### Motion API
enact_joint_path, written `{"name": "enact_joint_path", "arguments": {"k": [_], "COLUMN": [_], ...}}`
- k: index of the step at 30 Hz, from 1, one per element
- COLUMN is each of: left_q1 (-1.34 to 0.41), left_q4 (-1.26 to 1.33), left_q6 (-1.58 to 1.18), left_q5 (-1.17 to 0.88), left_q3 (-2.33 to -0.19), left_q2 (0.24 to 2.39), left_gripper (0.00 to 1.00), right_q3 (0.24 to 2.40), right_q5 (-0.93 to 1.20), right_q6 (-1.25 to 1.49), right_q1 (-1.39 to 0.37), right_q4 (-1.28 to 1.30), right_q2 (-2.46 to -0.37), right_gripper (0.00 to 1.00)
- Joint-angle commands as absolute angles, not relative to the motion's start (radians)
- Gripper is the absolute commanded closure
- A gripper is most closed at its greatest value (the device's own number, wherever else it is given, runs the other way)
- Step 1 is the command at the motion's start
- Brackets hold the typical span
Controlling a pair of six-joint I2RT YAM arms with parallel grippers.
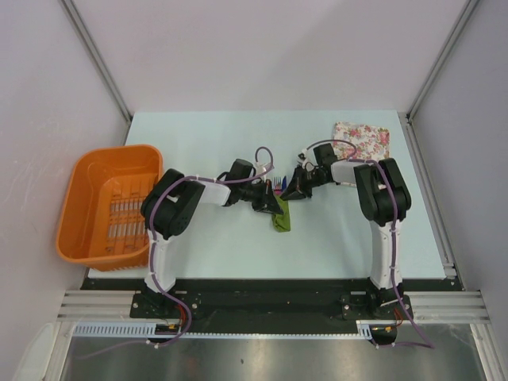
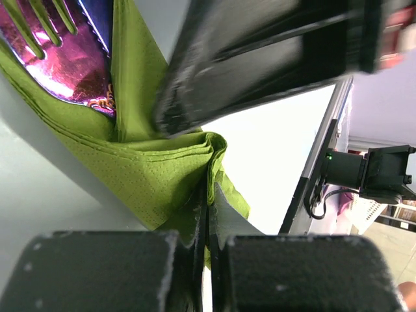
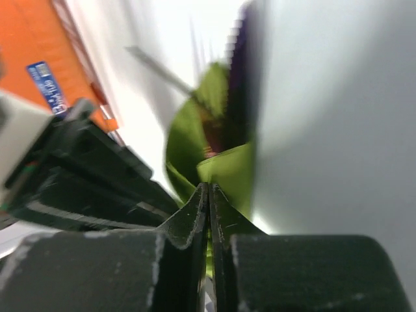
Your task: Place the utensils on the paper napkin and roll it up
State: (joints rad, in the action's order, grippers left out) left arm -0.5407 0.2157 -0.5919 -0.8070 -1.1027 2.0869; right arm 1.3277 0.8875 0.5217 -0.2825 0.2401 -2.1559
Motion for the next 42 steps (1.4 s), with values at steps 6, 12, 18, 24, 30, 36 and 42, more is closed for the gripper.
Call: {"name": "enact_joint_path", "arguments": {"k": [6, 12, 18, 24, 30, 36, 42], "left_q1": [-0.529, -0.529, -0.541, -0.563, -0.601, -0.604, -0.604], "left_q4": [0.204, 0.233, 0.256, 0.288, 0.322, 0.262, 0.19], "left_q6": [-0.557, -0.6, -0.621, -0.647, -0.69, -0.66, -0.615], "left_q5": [-0.788, -0.819, -0.839, -0.831, -0.798, -0.743, -0.704], "left_q3": [-1.088, -1.077, -1.081, -1.098, -1.12, -1.135, -1.141], "left_q2": [2.028, 1.962, 1.931, 1.953, 2.011, 2.069, 2.115], "left_gripper": [0.98, 0.94, 0.93, 0.93, 0.94, 0.95, 0.94], "right_q3": [1.292, 1.278, 1.278, 1.27, 1.269, 1.27, 1.267], "right_q5": [0.825, 0.772, 0.749, 0.724, 0.707, 0.703, 0.704], "right_q6": [0.451, 0.436, 0.437, 0.446, 0.454, 0.453, 0.453], "right_q1": [-0.316, -0.313, -0.316, -0.328, -0.342, -0.344, -0.341], "right_q4": [0.233, 0.242, 0.235, 0.23, 0.227, 0.226, 0.229], "right_q2": [-2.223, -2.249, -2.255, -2.25, -2.252, -2.253, -2.249], "right_gripper": [0.97, 0.99, 0.99, 1.0, 1.0, 1.0, 1.0]}}
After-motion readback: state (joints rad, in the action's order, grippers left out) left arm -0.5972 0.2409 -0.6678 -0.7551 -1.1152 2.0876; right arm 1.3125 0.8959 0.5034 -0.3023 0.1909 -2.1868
